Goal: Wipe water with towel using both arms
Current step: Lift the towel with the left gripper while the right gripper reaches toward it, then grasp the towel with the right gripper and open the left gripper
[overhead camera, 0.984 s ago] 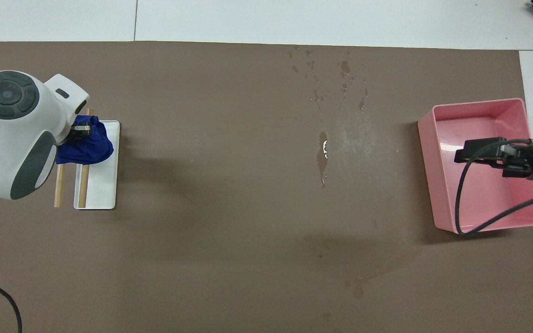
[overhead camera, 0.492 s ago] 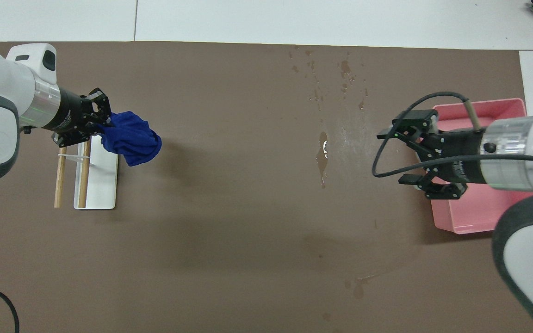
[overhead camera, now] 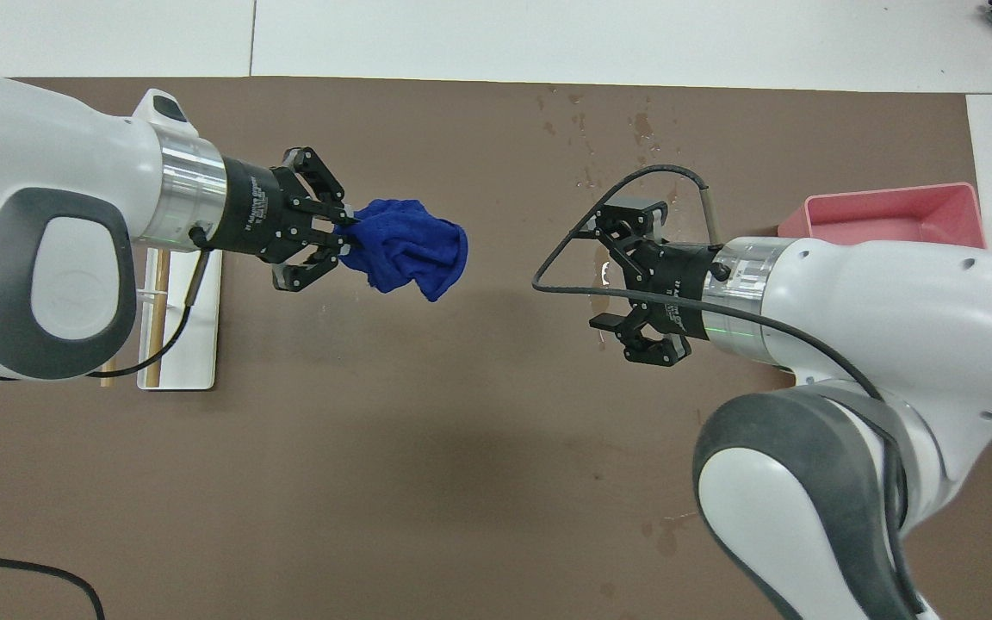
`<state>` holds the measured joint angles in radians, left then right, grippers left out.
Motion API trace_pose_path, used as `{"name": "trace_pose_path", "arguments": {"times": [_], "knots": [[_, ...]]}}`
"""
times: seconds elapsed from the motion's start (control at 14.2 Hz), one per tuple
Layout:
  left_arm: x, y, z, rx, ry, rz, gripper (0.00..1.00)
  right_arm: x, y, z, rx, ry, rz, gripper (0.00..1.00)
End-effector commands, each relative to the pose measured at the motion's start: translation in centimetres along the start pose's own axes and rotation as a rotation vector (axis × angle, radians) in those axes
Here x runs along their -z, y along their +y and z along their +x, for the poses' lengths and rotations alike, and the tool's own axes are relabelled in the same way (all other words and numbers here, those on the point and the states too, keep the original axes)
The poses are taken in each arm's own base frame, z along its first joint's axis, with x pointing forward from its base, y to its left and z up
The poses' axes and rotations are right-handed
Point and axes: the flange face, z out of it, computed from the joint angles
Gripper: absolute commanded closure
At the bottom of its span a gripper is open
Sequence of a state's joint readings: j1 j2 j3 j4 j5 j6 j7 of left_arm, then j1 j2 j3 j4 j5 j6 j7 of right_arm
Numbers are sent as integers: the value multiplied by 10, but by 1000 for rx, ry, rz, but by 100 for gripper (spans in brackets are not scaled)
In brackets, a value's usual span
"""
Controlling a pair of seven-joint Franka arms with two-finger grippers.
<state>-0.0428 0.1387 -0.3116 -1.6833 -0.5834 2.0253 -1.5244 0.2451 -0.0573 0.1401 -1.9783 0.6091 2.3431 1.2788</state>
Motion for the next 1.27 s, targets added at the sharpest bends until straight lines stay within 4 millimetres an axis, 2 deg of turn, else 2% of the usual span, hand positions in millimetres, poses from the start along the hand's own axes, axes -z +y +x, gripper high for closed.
{"name": "trace_pose_path", "arguments": {"times": [0.0, 0.07, 0.14, 0.28, 0.42, 0.84, 0.91, 0.98, 1.05, 1.12, 1.19], "knots": [[-20, -12, -34, 105, -80, -48, 100, -6, -3, 10, -159, -62, 57, 0], [-32, -21, -47, 124, -95, -45, 100, -18, -2, -1, -145, -65, 55, 0], [-40, -28, -62, 131, -108, -60, 100, -39, 2, -16, -128, -74, 36, 0], [-44, -36, -84, 159, -122, -85, 100, -64, 8, -28, -92, -72, 26, 0], [-43, -41, -97, 150, -130, -95, 100, -69, 7, -29, -97, -66, 40, 0], [-43, -53, -96, 159, -117, -73, 100, -70, 6, -26, -102, -63, 46, 0], [-40, -54, -98, 152, -117, -68, 100, -69, 6, -26, -103, -62, 48, 26], [-40, -57, -101, 142, -117, -55, 100, -69, 5, -23, -110, -60, 49, 58], [-41, -57, -102, 141, -119, -60, 100, -68, 4, -21, -118, -62, 48, 87], [-41, -57, -103, 142, -120, -66, 100, -68, 4, -20, -128, -66, 48, 100], [-41, -57, -103, 142, -119, -66, 100, -68, 5, -20, -130, -67, 45, 100]]}}
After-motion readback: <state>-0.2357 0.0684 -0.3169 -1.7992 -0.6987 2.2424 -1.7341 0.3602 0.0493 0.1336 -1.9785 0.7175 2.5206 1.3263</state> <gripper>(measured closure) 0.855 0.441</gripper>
